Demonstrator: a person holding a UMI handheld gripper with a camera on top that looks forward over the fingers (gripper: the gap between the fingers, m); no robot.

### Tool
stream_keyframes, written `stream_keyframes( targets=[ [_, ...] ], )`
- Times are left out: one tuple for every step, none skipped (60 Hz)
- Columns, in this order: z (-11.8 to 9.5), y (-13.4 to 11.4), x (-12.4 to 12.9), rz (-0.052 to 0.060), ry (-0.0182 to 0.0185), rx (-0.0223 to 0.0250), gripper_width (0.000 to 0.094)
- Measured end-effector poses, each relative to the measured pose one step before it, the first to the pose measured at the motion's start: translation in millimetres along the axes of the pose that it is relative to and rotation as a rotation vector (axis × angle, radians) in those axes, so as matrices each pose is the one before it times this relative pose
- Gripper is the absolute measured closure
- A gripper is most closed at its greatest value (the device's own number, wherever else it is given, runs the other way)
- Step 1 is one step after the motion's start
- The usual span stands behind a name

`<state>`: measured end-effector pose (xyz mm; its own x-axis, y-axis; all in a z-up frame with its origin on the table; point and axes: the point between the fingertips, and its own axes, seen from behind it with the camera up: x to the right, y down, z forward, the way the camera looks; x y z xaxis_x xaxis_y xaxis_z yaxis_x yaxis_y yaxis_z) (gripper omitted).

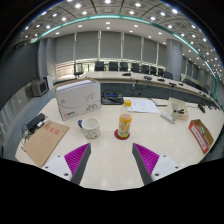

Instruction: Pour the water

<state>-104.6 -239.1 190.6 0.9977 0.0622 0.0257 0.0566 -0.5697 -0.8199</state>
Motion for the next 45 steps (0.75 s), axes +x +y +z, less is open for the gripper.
stream_keyframes(
  targets=[
    [-7.88,1.74,-2.74,-0.0015,0.00375,-0.00117,0.0075],
    [-7.59,2.0,-2.5,-0.001,0.00385,-0.0028,0.0077],
    [-7.93,1.75,-2.33,-0.0008,0.00357,-0.00473,0.0077],
    [-6.82,1.83,-2.67,-0.0017,0.0021,-0.00398,0.0078],
    [-5.77,1.53,-2.34,-0.003,0.0012,-0.00127,0.0078],
    [-5.79,0.85,-2.31,-0.0021,0.00011,0.00107,0.0078],
    [-5.52,0.62,-2.24,-0.0013,0.00089,0.00149,0.0076],
    [-5.14,0.97,-1.85,-0.0014,0.00109,0.00063,0.0077],
    [-4.96,0.78,-1.95,-0.0025,0.00072,0.00001,0.0077],
    [-4.32,0.55,-1.85,-0.0041,-0.00012,0.00073,0.0078],
    [-3.9,0.55,-1.87,-0.0049,-0.0005,0.00109,0.0077],
    [-3.58,0.42,-1.57,-0.0051,0.00012,0.00138,0.0077],
    [-3.35,0.32,-1.92,-0.0055,0.00082,0.00093,0.0078],
    [-3.29,0.23,-0.94,-0.005,0.00085,0.00266,0.0077],
    [-2.95,-0.02,-0.34,-0.005,0.00269,0.00279,0.0076],
    [-2.7,-0.29,-0.11,-0.0039,0.00455,0.00209,0.0078],
    [-2.91,-0.11,0.35,-0.0025,0.00405,0.00124,0.0078],
    [-2.35,0.22,-0.57,-0.001,0.00087,0.00076,0.0077],
    [-2.31,-0.13,-1.26,-0.0008,-0.00239,0.00162,0.0077],
    [-2.07,-0.35,-1.41,-0.0014,-0.00427,0.00353,0.0076],
    [-2.17,-0.48,-0.91,-0.003,-0.00381,0.00469,0.0076],
    [-2.04,-0.03,-0.44,-0.0044,-0.00191,0.00463,0.0076],
    [-2.18,-0.23,-0.7,-0.0045,-0.00112,0.00409,0.0078],
    [-0.76,-0.74,-1.79,-0.004,-0.00024,0.00217,0.0078],
    [-1.66,-0.03,-0.86,-0.0041,-0.00043,0.00159,0.0076],
    [-1.63,-0.07,-0.81,-0.002,-0.00162,0.00109,0.0075],
    [-1.68,-0.07,-1.1,-0.0008,-0.00388,0.00039,0.0077],
    [-1.08,-0.17,-1.08,-0.0015,-0.00615,0.00034,0.0076],
    [-0.96,-0.03,-1.18,-0.0019,-0.00701,-0.00004,0.0078],
    [-1.14,0.39,-0.99,-0.0017,-0.00707,-0.0013,0.0077],
    [-0.98,0.43,-0.61,-0.0003,-0.00573,-0.00242,0.0075],
    [-0.51,1.4,-1.59,0.0004,-0.00372,-0.0004,0.0078],
    [-1.1,0.16,0.77,0.0016,-0.00229,0.0003,0.0078],
    [-1.16,0.31,1.02,0.0027,-0.00099,0.00166,0.0075],
    [-1.14,0.08,1.69,0.004,0.00107,0.00202,0.0073],
    [-0.71,0.3,1.82,0.0037,0.00243,0.00204,0.0075],
    [-1.01,0.24,1.71,0.0019,0.00211,0.00156,0.0077],
    [-0.88,0.27,1.54,-0.0002,0.00086,0.00163,0.0076],
    [-0.36,0.18,1.42,-0.001,-0.00037,0.0011,0.0076],
    [-0.3,0.41,1.6,-0.0016,-0.00031,0.00072,0.0077],
    [-0.2,0.45,1.66,-0.0016,0.00051,-0.00016,0.0076],
    [-0.14,0.48,2.33,-0.0012,0.00221,-0.00043,0.0077],
    [-0.4,0.6,2.61,-0.0004,0.00401,-0.00047,0.0076],
    [-0.11,0.41,2.72,0.0003,0.00516,0.00029,0.0076],
    [0.03,0.37,3.03,0.0014,0.0053,0.0009,0.0078]
  ],
)
